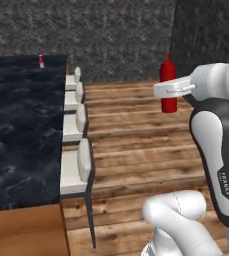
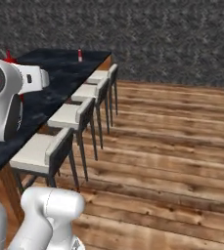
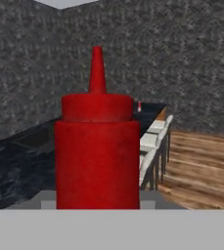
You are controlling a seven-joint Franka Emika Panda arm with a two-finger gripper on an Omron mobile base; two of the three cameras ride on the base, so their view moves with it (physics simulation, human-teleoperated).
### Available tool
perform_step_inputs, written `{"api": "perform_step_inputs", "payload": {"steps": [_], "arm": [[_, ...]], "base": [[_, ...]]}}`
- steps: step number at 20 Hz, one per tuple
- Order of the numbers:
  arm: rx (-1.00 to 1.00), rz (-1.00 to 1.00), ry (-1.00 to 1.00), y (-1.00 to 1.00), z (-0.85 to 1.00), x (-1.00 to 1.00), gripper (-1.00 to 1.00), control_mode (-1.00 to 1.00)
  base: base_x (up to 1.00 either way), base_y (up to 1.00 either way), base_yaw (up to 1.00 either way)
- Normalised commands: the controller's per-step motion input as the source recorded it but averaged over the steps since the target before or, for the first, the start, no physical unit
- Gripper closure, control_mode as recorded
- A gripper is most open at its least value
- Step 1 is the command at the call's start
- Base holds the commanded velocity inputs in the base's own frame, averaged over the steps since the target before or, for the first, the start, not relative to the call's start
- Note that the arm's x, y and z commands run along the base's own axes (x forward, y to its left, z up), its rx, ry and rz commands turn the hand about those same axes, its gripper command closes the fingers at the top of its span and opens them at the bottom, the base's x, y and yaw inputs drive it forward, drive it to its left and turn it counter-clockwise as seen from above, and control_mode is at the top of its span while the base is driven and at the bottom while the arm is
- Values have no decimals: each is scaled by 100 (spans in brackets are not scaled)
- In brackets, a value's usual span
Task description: The dining table condiment station is running low on ketchup. Refill the condiment station by opening the cabinet and taking the ketchup from the cabinet and placing it on the dining table.
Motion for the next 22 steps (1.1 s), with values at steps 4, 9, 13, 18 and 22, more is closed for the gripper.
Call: {"api": "perform_step_inputs", "payload": {"steps": [4,9,13,18,22], "arm": [[0,0,0,0,0,0,100,100],[0,0,0,0,0,0,100,100],[0,0,0,0,0,0,100,100],[0,0,0,0,0,0,100,100],[0,0,0,0,0,0,100,100]], "base": [[68,-98,41],[75,-84,49],[95,-65,55],[99,-48,64],[86,-50,67]]}}
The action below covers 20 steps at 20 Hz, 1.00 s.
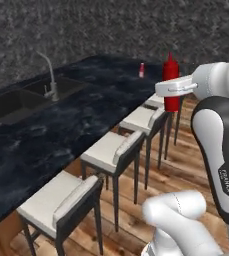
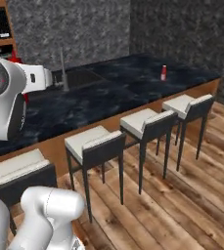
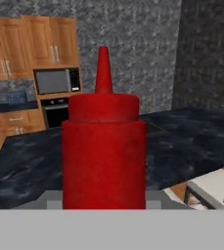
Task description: The dining table condiment station is running low on ketchup. Refill the condiment station by opening the cabinet and taking the ketchup from the cabinet and placing it on the dining table.
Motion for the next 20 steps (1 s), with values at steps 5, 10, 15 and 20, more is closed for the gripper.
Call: {"api": "perform_step_inputs", "payload": {"steps": [5,10,15,20], "arm": [[0,0,0,0,0,0,100,100],[0,0,0,0,0,0,100,100],[0,0,0,0,0,0,100,100],[0,0,0,0,0,0,100,100]], "base": [[67,-65,63],[74,-58,65],[68,-53,63],[59,-37,51]]}}
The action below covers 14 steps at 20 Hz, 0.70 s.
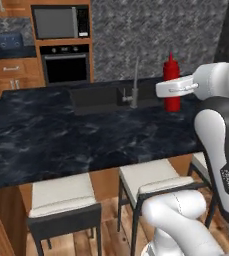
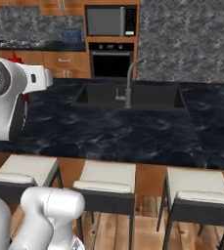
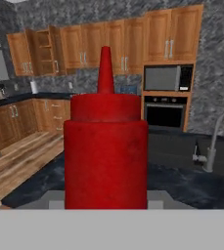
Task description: The dining table condiment station is running low on ketchup. Refill the condiment station by opening the cabinet and taking the ketchup from the cabinet and placing it on the dining table.
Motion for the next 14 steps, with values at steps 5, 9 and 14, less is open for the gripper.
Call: {"api": "perform_step_inputs", "payload": {"steps": [5,9,14], "arm": [[0,0,0,0,0,0,100,100],[5,17,-3,-45,-13,8,100,-100],[7,35,-5,-87,-49,31,100,-100]], "base": [[30,-52,43],[1,-39,17],[0,0,0]]}}
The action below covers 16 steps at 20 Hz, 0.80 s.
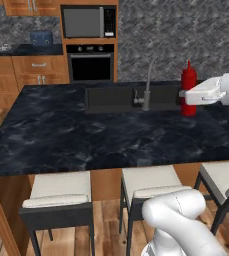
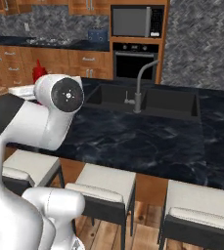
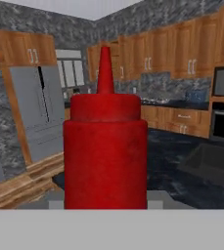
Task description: The dining table condiment station is running low on ketchup. Refill the condiment station by opening the cabinet and taking the ketchup from the cabinet and placing it on the dining table.
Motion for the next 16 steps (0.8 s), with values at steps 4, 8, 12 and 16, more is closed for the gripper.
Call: {"api": "perform_step_inputs", "payload": {"steps": [4,8,12,16], "arm": [[0,35,-1,-26,-92,84,100,-100],[0,34,0,0,-99,99,100,-100],[2,30,-2,0,-75,94,100,-100],[4,10,-23,-4,-51,54,100,-100]], "base": [[0,0,0],[0,0,0],[0,0,0],[0,0,0]]}}
